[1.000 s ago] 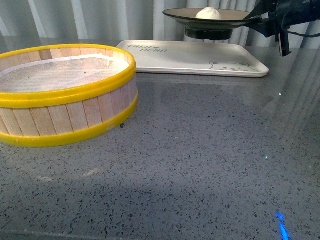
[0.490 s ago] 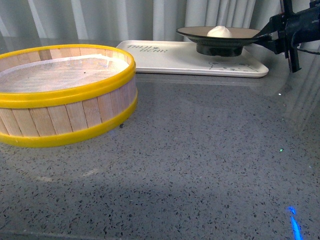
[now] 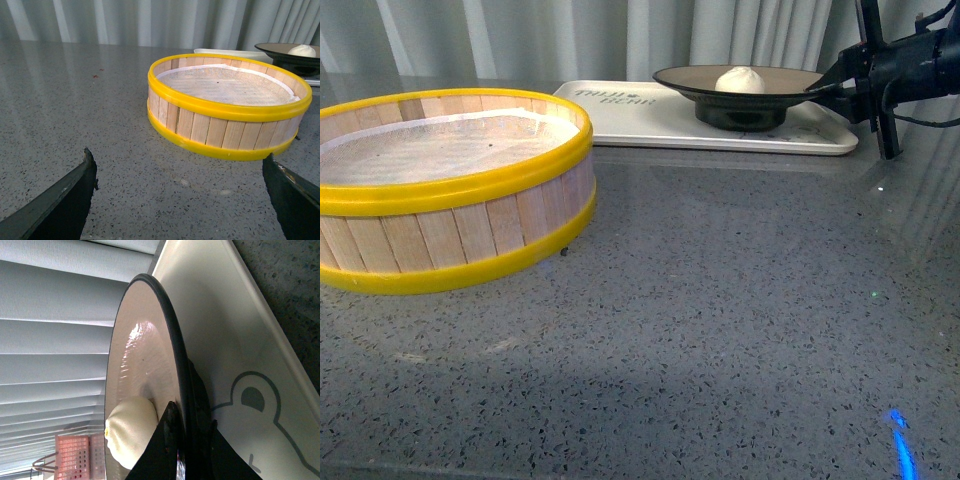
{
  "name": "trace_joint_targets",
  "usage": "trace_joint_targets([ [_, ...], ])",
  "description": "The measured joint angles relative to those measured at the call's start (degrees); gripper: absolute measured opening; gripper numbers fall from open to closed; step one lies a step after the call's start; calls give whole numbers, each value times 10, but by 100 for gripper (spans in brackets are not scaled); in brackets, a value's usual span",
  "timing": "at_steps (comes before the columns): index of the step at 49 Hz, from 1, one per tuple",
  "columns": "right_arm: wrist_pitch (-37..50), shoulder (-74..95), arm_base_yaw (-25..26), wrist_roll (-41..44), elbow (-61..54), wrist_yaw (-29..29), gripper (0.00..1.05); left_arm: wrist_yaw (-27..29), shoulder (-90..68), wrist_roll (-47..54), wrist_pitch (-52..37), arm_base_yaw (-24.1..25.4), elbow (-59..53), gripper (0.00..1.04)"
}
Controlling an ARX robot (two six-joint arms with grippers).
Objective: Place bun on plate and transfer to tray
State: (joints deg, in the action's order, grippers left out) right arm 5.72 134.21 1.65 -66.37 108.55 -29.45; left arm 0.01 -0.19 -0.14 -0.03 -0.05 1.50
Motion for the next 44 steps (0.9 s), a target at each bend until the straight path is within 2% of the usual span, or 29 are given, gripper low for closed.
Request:
trace_joint_targets([
  [13,-10,-1,0,5,0,1,4,0,0,0,0,0,0,98],
  [18,-15,-1,1,0,0,-2,23,0,0,0,0,0,0,98],
  [21,-15,-1,2,-1,0,-2,30,0,0,0,0,0,0,98],
  [26,-17,-2,4,-5,0,-1,52,0,0,0,0,0,0,98],
  [36,-7,-25,7,-12,-31,11,77,0,0,0,0,0,0,98],
  [44,30,-80,16,-21,-112,21,98,0,0,0,0,0,0,98],
])
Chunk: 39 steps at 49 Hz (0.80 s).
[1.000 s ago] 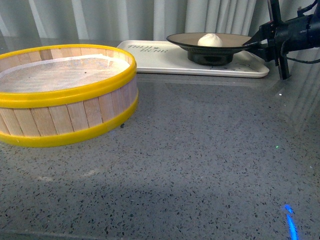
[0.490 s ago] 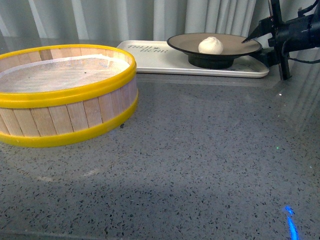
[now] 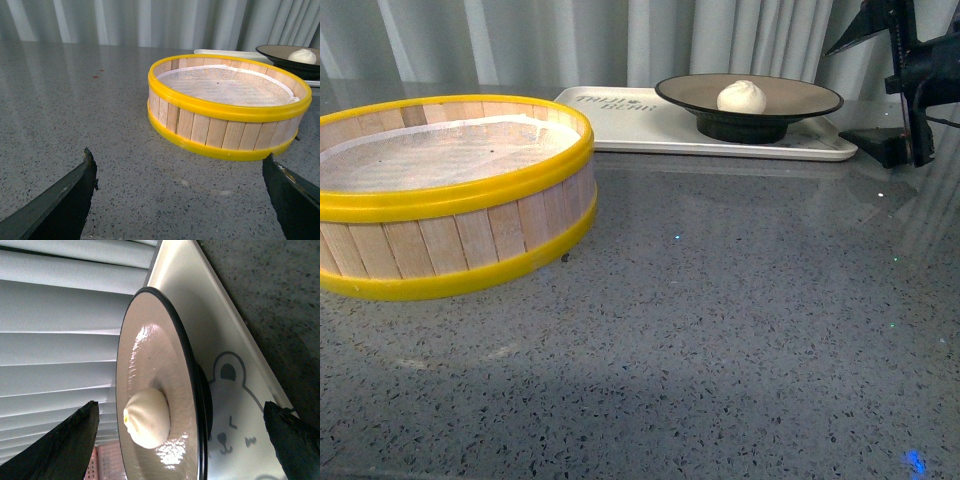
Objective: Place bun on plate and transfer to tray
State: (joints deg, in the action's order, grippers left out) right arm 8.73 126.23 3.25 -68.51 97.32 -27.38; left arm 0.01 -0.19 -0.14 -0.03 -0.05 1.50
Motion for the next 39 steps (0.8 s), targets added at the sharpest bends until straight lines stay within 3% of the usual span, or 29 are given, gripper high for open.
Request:
trace_joint_targets([
  [10,76,-117,34,10,-165,16,96,0,0,0,0,0,0,98],
  [16,106,-234,70,56,-291,49,96,0,0,0,0,0,0,98],
  [23,99,-470,113,208,-496,166,96,0,0,0,0,0,0,98],
  [28,43,-674,117,345,-636,246,96,0,0,0,0,0,0,98],
  [33,10,-827,143,454,-720,276,96,0,0,0,0,0,0,98],
  [37,12,-898,176,515,-761,266,93,0,0,0,0,0,0,98],
  [39,49,-939,195,582,-799,149,83,0,0,0,0,0,0,98],
])
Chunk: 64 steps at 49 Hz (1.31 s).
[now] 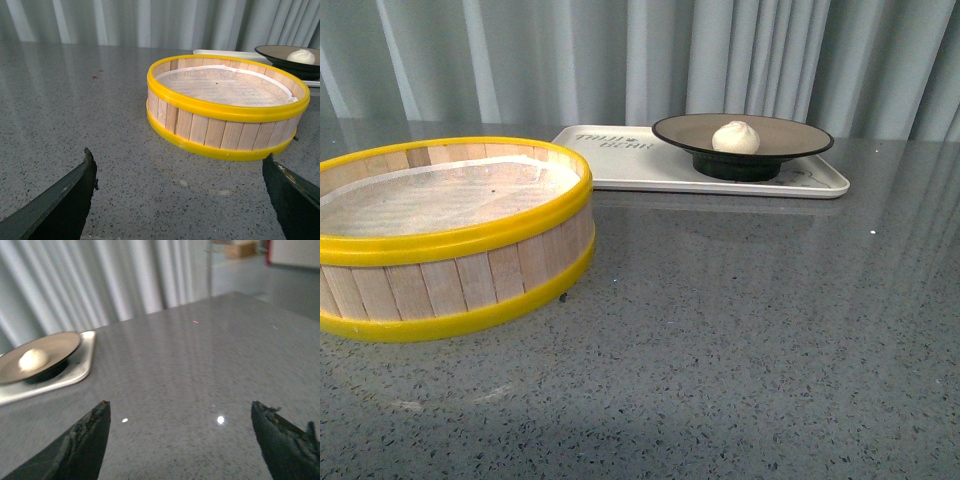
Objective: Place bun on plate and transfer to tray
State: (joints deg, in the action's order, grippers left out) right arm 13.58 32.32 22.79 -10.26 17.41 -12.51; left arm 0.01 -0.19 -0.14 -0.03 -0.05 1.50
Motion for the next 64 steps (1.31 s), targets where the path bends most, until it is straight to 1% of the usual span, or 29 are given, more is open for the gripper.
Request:
trace_joint_targets([
  [2,4,-27,-9,35,-23,-59,74,0,0,0,0,0,0,98],
  [4,4,-48,-26,60,-41,-67,65,0,0,0,0,0,0,98],
  [6,4,-61,-45,76,-53,-59,56,0,0,0,0,0,0,98],
  [12,-4,-100,-89,92,-87,-3,29,0,0,0,0,0,0,98],
  [17,-10,-123,-115,96,-102,19,12,0,0,0,0,0,0,98],
  [21,-13,-135,-128,98,-110,28,1,0,0,0,0,0,0,98],
  [27,-23,-159,-154,100,-125,55,2,0,0,0,0,0,0,98],
  [28,-26,-164,-166,100,-127,74,2,0,0,0,0,0,0,98],
  [29,-30,-169,-185,100,-129,105,2,0,0,0,0,0,0,98],
  [30,-31,-173,-197,100,-131,116,2,0,0,0,0,0,0,98],
  [33,-36,-185,-223,101,-136,118,2,0,0,0,0,0,0,98],
  [43,-55,-218,-226,101,-150,125,2,0,0,0,0,0,0,98],
  [45,-100,-252,-226,101,-150,125,2,0,0,0,0,0,0,98],
  [48,-132,-298,-226,101,-166,124,2,0,0,0,0,0,0,98],
  [64,-136,-320,-226,101,-171,125,2,0,0,0,0,0,0,98],
])
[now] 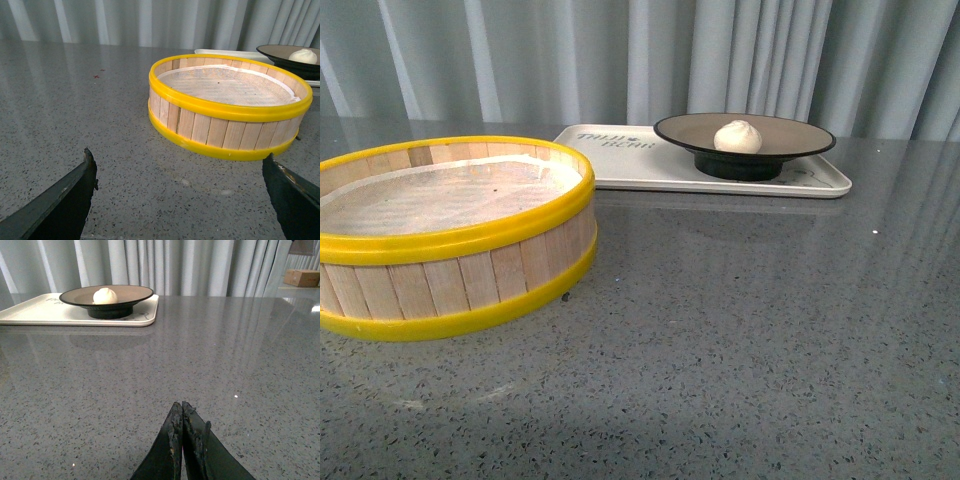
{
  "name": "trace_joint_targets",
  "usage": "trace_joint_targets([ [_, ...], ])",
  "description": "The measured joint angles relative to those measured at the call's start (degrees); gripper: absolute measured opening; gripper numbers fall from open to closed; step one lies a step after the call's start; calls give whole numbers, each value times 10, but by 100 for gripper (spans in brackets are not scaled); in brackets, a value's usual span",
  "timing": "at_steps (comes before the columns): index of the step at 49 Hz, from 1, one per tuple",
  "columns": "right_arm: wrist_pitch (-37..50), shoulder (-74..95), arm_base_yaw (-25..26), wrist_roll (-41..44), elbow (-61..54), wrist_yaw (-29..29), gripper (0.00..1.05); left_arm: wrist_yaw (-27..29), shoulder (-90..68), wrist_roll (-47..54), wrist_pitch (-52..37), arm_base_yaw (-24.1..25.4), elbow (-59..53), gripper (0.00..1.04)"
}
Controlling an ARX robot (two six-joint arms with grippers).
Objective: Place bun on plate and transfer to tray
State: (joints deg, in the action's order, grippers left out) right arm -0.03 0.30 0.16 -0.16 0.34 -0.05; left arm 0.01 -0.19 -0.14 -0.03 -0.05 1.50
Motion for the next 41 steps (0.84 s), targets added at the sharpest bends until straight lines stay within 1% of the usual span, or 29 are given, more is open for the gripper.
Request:
trace_joint_targets([
  [1,0,0,0,0,0,0,3,0,0,0,0,0,0,98],
  [3,0,0,0,0,0,0,9,0,0,0,0,0,0,98],
  [9,0,0,0,0,0,0,37,0,0,0,0,0,0,98],
  [16,0,0,0,0,0,0,60,0,0,0,0,0,0,98],
  [17,0,0,0,0,0,0,66,0,0,0,0,0,0,98],
  [22,0,0,0,0,0,0,78,0,0,0,0,0,0,98],
  [24,0,0,0,0,0,0,85,0,0,0,0,0,0,98],
  [28,0,0,0,0,0,0,96,0,0,0,0,0,0,98],
  [30,0,0,0,0,0,0,98,0,0,0,0,0,0,98],
  [33,0,0,0,0,0,0,95,0,0,0,0,0,0,98],
  [41,0,0,0,0,0,0,96,0,0,0,0,0,0,98],
])
